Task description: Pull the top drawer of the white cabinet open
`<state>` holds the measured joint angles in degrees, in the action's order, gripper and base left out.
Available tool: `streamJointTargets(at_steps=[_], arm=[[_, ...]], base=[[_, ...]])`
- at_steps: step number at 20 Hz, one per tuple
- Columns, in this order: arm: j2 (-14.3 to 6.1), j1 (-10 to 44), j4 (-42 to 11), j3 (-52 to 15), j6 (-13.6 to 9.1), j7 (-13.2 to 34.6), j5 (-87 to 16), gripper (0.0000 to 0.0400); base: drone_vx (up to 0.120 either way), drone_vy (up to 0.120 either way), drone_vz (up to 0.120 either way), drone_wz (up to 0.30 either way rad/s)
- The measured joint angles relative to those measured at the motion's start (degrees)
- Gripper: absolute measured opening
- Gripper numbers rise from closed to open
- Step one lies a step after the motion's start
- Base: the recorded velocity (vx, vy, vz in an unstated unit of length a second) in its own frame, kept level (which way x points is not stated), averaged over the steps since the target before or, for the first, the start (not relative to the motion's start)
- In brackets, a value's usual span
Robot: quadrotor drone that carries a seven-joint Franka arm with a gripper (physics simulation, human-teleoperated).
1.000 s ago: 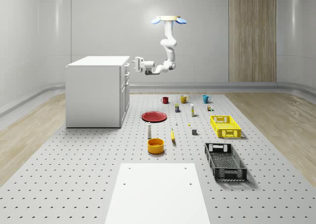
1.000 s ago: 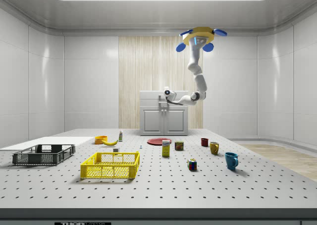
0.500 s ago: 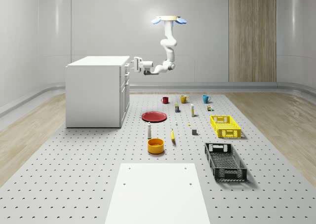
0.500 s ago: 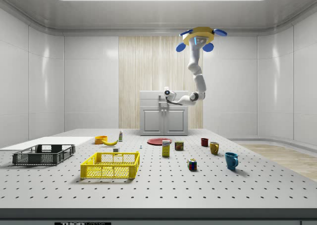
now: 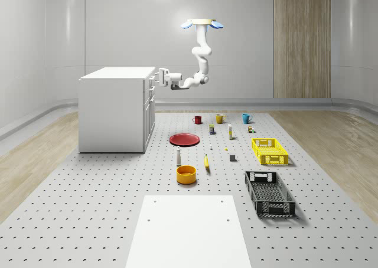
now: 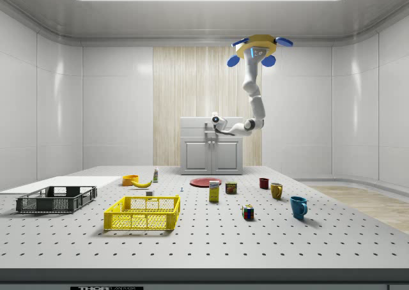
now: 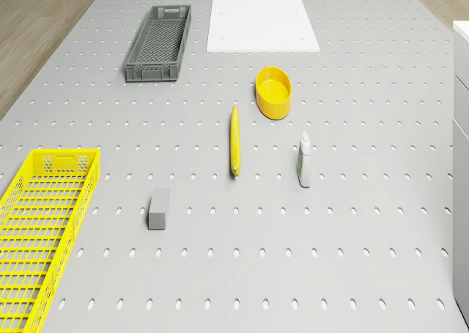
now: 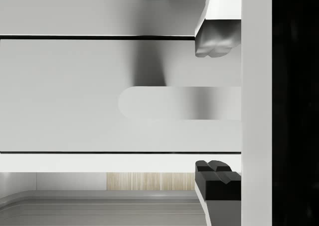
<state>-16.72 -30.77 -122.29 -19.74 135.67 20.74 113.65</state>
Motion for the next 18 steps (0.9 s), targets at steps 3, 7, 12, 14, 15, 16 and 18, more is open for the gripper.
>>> streamJointTargets(at_steps=[3,7,12,14,15,16,18], arm=[[0.58,0.43,0.65,-0.79,0.36,-0.14,0.23,0.0305],[0.93,1.03,1.07,-1.57,0.54,-0.21,0.42,0.0305],[1.05,1.77,1.25,-2.33,0.54,-0.20,0.56,0.0305],[1.05,2.06,1.28,-2.59,0.50,-0.18,0.61,0.0305],[1.05,2.20,1.29,-2.71,0.48,-0.17,0.63,0.0305],[1.04,2.33,1.31,-2.84,0.46,-0.14,0.63,0.0305],[0.99,2.61,1.44,-3.07,0.47,0.10,0.52,0.0305]], base=[[0.000,0.000,0.000,0.000],[0.000,0.000,0.000,0.000],[0.000,0.000,0.000,0.000],[0.000,0.000,0.000,0.000],[0.000,0.000,0.000,0.000],[0.000,0.000,0.000,0.000],[0.000,0.000,0.000,0.000]])
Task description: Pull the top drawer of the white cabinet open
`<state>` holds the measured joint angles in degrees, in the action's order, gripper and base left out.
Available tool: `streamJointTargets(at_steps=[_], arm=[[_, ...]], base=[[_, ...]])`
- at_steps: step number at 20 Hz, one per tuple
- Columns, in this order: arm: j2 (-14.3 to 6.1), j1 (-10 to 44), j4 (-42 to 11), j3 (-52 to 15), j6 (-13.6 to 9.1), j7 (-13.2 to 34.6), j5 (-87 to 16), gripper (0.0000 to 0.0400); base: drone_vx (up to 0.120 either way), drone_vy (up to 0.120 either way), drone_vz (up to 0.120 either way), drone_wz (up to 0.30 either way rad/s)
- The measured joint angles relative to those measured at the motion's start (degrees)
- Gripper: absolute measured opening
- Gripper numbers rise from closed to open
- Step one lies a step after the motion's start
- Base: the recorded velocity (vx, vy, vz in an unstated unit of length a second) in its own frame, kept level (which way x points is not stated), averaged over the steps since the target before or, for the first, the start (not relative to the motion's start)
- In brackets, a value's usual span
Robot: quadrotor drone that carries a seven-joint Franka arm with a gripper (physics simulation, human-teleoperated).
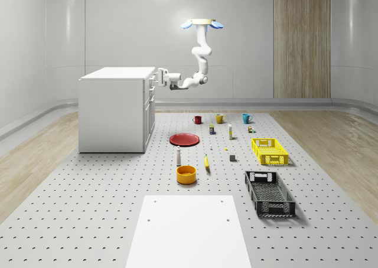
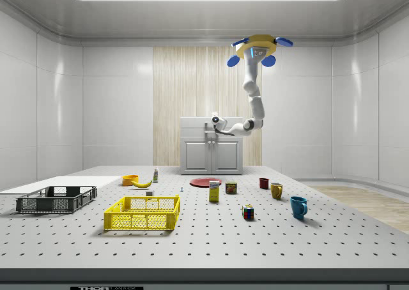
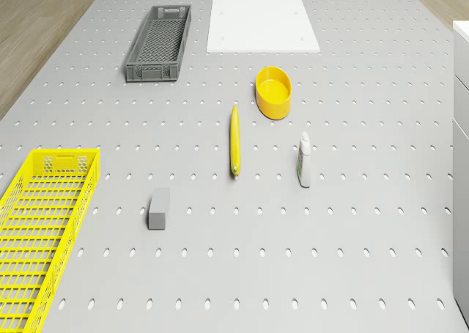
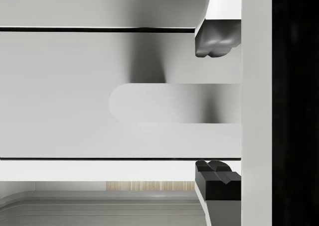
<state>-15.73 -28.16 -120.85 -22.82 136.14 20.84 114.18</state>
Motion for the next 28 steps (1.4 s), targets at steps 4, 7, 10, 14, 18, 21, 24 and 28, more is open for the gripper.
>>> streamJointTargets(at_steps=[4,7,10,14,18,21,24,28], arm=[[-0.08,0.52,0.14,-0.44,-0.05,0.28,-0.09,0.0305],[-0.14,0.88,0.18,-0.74,-0.11,0.40,-0.10,0.0305],[-0.18,1.22,0.19,-1.04,-0.18,0.48,-0.09,0.0305],[-0.24,1.66,0.20,-1.40,-0.27,0.55,-0.05,0.0305],[-0.30,2.07,0.19,-1.74,-0.37,0.61,-0.01,0.0305],[-0.34,2.36,0.18,-1.99,-0.44,0.65,0.02,0.0305],[0.01,2.72,0.50,-2.09,-0.67,0.72,-0.22,0.0305],[1.42,3.57,1.73,-1.90,-1.31,0.90,-1.18,0.0305]], base=[[0.000,0.000,0.000,0.000],[0.000,0.000,0.000,0.000],[0.000,0.000,0.000,0.000],[0.000,0.000,0.000,0.000],[0.000,0.000,0.000,0.000],[0.000,0.000,0.000,0.000],[0.000,0.000,0.000,0.000],[0.000,0.000,0.000,0.000]])
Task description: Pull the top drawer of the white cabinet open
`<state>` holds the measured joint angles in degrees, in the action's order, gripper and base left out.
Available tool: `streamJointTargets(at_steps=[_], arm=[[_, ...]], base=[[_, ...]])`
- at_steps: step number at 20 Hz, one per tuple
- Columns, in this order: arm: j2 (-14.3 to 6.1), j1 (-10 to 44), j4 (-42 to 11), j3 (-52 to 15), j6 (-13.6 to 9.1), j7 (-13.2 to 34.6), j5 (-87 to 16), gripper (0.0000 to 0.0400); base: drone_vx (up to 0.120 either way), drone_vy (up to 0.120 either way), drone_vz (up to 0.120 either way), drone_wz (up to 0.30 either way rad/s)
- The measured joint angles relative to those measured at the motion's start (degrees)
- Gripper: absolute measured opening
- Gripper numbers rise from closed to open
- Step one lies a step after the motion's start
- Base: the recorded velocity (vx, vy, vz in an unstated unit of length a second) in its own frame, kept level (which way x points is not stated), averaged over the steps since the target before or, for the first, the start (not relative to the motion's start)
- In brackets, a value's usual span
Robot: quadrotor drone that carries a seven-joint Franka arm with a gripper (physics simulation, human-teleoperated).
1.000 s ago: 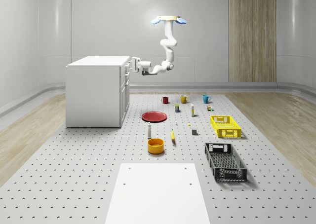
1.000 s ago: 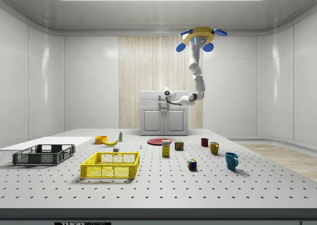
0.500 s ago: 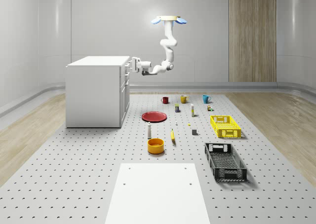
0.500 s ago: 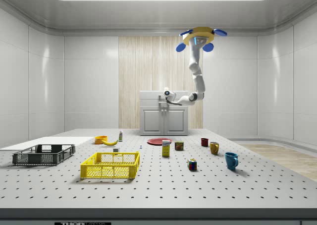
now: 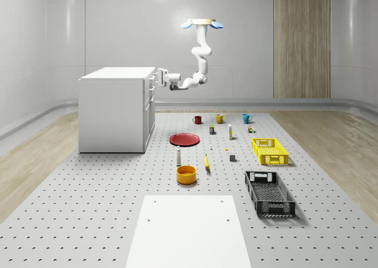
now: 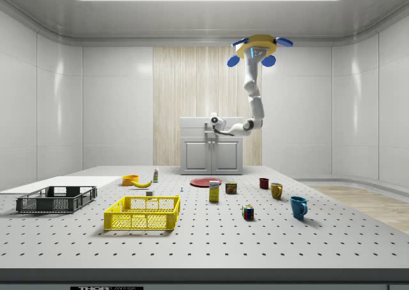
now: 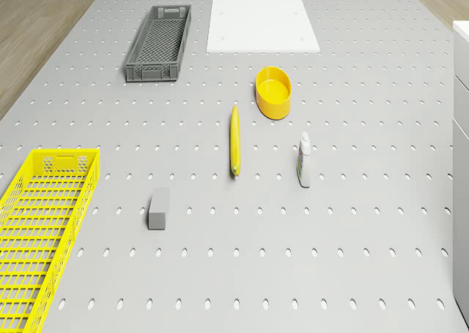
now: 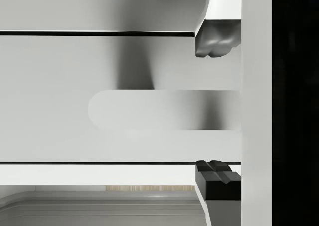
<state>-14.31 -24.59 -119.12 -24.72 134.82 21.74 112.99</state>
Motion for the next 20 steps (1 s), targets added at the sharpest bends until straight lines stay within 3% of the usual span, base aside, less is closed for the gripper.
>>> streamJointTargets(at_steps=[9,17,20], arm=[[2.00,1.24,1.78,0.12,-0.76,0.21,-1.25,0.0305],[2.61,1.76,2.34,0.01,-0.96,0.28,-1.60,0.0305],[2.66,1.87,2.40,-0.05,-0.99,0.29,-1.63,0.0208]], base=[[0.000,0.000,0.000,0.000],[0.000,0.000,0.000,0.000],[0.000,0.000,0.000,0.000]])
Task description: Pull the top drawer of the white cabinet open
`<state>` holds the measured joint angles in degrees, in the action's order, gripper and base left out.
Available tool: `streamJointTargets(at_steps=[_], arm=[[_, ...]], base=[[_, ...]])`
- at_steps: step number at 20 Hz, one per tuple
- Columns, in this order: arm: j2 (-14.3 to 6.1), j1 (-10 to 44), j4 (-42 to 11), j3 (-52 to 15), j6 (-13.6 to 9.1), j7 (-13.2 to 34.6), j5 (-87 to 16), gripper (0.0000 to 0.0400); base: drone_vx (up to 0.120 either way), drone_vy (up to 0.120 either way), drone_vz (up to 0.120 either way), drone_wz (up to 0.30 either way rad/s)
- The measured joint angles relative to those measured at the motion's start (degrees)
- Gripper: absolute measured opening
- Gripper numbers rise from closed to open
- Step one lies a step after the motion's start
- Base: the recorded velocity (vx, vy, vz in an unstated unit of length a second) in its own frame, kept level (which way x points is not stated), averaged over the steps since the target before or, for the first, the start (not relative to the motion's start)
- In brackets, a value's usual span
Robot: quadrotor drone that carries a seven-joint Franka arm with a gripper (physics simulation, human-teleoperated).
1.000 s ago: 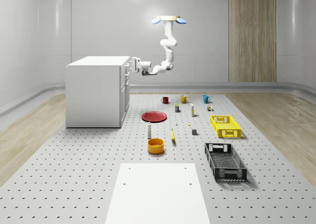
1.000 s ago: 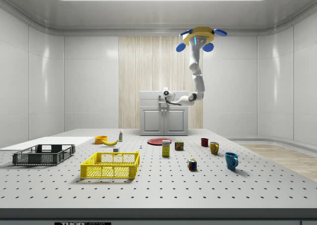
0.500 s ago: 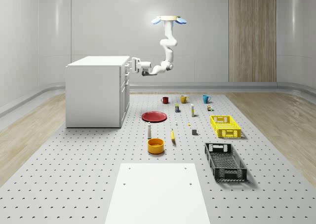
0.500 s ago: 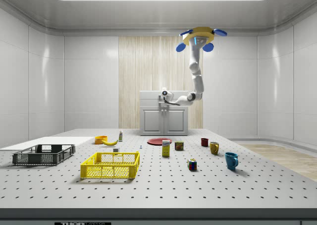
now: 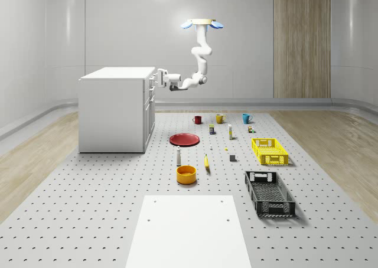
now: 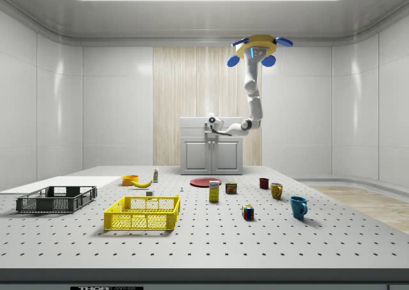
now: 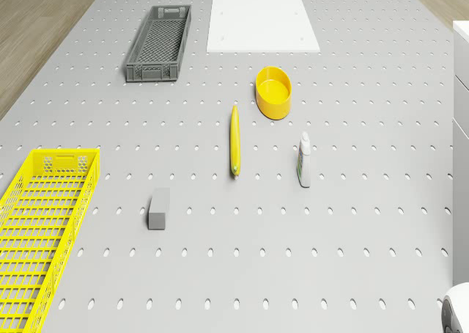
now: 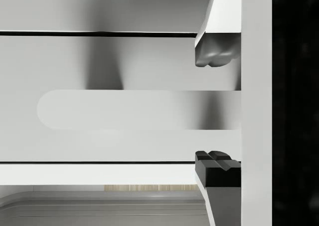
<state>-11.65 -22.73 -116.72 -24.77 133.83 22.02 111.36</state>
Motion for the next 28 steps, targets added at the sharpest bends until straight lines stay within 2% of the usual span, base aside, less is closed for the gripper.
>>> streamJointTargets(at_steps=[2,5,11,12,13,14,18,20,24,28], arm=[[0.02,0.06,0.02,-0.04,-0.02,0.01,-0.01,0.0167],[0.03,0.14,0.04,-0.10,-0.03,0.02,-0.01,0.0134],[-0.01,0.33,0.06,-0.26,-0.01,0.84,-0.04,0.0117],[0.44,0.24,-0.17,-0.30,-0.04,-2.74,0.57,0.0153],[0.99,-0.18,-0.40,-0.01,-0.04,-4.78,0.61,0.0233],[1.26,-0.57,-0.51,0.33,0.03,-6.01,0.34,0.0276],[0.51,-0.45,-0.12,0.40,0.12,-1.56,-0.38,0.0178],[-0.08,-0.39,-0.52,0.64,-0.31,-0.88,-0.39,0.0150],[-2.13,0.03,-2.44,1.75,-2.10,0.33,-0.63,0.0122],[-4.19,0.54,-4.49,2.94,-3.97,1.03,-0.99,0.0111]], base=[[0.000,0.000,0.000,0.000],[0.000,0.000,0.000,0.000],[0.000,0.000,0.000,0.000],[0.000,0.000,0.000,0.000],[0.000,0.000,0.000,0.000],[0.000,0.000,0.000,0.000],[0.000,0.000,0.000,0.000],[0.000,0.000,0.000,0.000],[0.000,0.000,0.000,0.000],[0.000,0.000,0.000,0.000]])
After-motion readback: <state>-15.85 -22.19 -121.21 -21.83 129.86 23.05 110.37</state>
